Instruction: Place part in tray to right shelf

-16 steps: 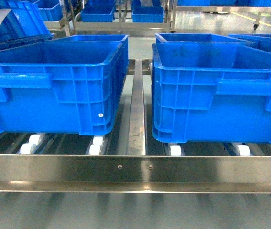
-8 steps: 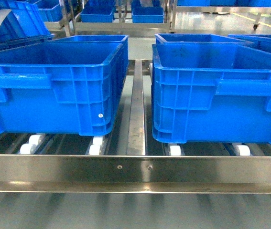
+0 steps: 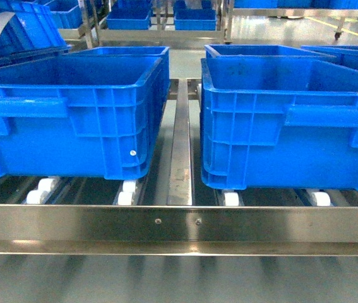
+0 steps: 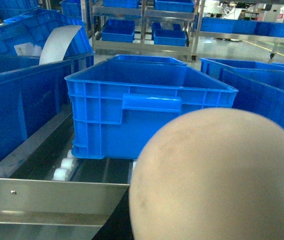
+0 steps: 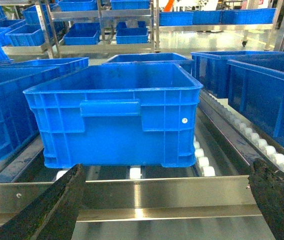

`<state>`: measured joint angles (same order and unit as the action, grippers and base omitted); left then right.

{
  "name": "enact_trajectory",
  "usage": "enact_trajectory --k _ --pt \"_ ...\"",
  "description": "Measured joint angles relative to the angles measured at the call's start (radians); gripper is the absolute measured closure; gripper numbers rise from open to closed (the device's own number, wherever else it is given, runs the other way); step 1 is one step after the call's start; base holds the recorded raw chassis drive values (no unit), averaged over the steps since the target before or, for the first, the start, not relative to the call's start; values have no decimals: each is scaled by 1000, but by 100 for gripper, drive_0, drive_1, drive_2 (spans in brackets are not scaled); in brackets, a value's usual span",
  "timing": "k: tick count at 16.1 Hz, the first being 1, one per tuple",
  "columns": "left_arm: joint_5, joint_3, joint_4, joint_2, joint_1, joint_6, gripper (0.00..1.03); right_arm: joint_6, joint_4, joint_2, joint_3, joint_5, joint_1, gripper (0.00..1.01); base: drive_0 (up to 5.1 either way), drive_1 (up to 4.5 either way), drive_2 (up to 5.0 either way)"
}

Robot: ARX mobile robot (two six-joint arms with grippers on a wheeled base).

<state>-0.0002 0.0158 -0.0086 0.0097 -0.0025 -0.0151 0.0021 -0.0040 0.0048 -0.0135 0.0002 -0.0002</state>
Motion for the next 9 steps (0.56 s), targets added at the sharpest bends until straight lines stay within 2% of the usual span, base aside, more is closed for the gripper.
enact_trajectory --k 9 --pt "0 0 0 0 0 0 89 0 0 0 0 0 0 3 0 0 0"
